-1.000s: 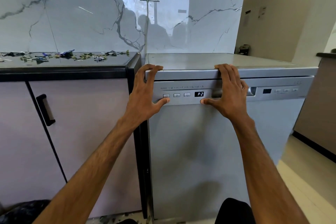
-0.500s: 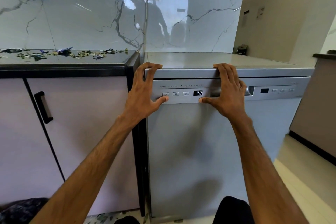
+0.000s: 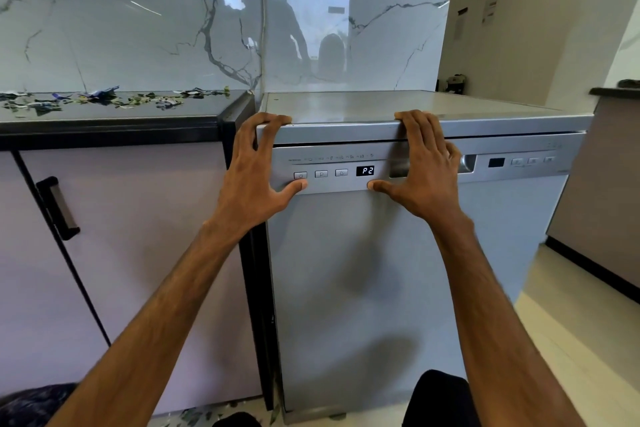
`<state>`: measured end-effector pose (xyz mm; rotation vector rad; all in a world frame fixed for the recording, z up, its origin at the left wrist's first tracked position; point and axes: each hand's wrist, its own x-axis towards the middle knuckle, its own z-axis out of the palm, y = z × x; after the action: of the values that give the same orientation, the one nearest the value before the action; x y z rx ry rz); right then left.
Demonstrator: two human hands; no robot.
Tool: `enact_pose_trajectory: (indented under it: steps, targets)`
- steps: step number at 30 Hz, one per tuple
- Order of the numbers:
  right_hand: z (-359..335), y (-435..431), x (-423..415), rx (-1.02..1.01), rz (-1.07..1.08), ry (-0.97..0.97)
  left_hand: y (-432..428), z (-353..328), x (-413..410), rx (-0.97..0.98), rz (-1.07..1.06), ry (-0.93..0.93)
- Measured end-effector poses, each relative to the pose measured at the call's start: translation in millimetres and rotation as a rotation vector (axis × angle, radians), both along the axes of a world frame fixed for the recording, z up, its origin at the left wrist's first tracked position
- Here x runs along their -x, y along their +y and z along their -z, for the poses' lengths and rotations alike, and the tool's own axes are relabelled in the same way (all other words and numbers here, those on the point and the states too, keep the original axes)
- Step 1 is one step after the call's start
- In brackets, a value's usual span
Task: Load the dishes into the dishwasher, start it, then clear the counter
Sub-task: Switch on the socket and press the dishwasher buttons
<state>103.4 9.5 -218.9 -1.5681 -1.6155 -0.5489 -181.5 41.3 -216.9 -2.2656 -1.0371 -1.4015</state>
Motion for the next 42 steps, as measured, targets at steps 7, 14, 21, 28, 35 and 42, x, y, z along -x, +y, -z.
enact_pose_trajectory:
  steps: [7,14,21,28,35,42]
  targets:
    - [5,5,-3,0.0,-0.001,-0.027,2,1,-2,0.008,0.016,-0.014]
    - [8,11,-9,-0.051,-0.023,-0.043,7,3,-8,-0.03,-0.021,-0.053]
    - [-3,1,2,0.048,0.022,0.042,-3,-9,-19,0.039,-0.103,-0.061]
    - [-23,-10,19,0.205,0.083,0.126,-15,-34,-15,0.236,-0.117,0.011]
    - [-65,-29,35,0.575,0.166,0.106,-37,-75,0,0.581,-0.042,0.136]
    - [-158,-50,57,1.091,0.113,0.138,-55,-158,10,1.038,-0.054,0.413]
